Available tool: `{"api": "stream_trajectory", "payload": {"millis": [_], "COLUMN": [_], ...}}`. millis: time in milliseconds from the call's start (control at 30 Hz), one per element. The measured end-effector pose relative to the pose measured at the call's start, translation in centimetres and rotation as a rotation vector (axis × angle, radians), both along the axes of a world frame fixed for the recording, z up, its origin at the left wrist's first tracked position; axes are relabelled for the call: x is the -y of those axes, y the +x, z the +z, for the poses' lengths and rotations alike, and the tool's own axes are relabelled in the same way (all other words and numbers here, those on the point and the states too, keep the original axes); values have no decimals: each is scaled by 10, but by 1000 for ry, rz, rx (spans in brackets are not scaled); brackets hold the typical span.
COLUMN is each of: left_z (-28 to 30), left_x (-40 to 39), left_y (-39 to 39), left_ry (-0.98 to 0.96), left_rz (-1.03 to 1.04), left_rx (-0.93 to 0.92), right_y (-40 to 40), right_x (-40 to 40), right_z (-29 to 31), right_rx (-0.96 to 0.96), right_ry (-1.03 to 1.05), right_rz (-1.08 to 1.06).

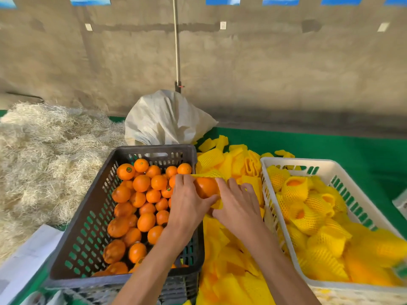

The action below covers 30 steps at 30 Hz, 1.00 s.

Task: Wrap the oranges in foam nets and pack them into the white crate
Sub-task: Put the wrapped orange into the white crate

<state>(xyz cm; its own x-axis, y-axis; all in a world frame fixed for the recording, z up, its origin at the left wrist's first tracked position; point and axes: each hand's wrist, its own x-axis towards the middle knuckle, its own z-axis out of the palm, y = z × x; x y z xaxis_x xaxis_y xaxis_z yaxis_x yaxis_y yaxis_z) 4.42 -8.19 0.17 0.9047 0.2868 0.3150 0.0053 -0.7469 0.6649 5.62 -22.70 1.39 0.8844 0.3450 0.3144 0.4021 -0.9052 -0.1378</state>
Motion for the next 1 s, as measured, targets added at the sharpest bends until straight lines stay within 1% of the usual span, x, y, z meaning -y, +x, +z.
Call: {"api": "stream_trajectory", "payload": {"millis": [67,167,267,300,333,433,500,533,600,700,767,867,1000], "left_z": [3,12,19,19,20,22,23,24,25,24,25,25,24], "left_x": [15,39,64,72,79,108,132,144,163,192,211,229,223], "left_y": [5,15,27,30,34,47,53,55,55,56,55,58,62], "left_ry": [-134,-354,-488,-521,-544,-553,-586,-653,-800,-866,-887,-837,-764], "left_rz": [-48,-106,-150,-175,-202,-323,-408,-454,-554,-688,-729,-746,-729], "left_rx": [-16,-58,-78,-80,-84,-179,-288,-332,-398,-493,-540,-524,-472], "right_y": [-2,-6,-10,-11,-11,-8,-7,-6,-3,1,4,6,10], "right_x": [22,52,81,90,98,119,134,143,162,188,200,211,209], "right_z": [2,3,0,0,-1,-6,-9,-10,-10,-11,-12,-16,-20], "right_rx": [-27,-153,-207,-223,-217,-108,-33,15,101,138,129,117,49], "right_ry": [131,441,681,717,703,496,507,511,453,411,388,386,390], "right_rz": [58,147,85,69,50,-70,-174,-236,-361,-513,-584,-612,-502]}}
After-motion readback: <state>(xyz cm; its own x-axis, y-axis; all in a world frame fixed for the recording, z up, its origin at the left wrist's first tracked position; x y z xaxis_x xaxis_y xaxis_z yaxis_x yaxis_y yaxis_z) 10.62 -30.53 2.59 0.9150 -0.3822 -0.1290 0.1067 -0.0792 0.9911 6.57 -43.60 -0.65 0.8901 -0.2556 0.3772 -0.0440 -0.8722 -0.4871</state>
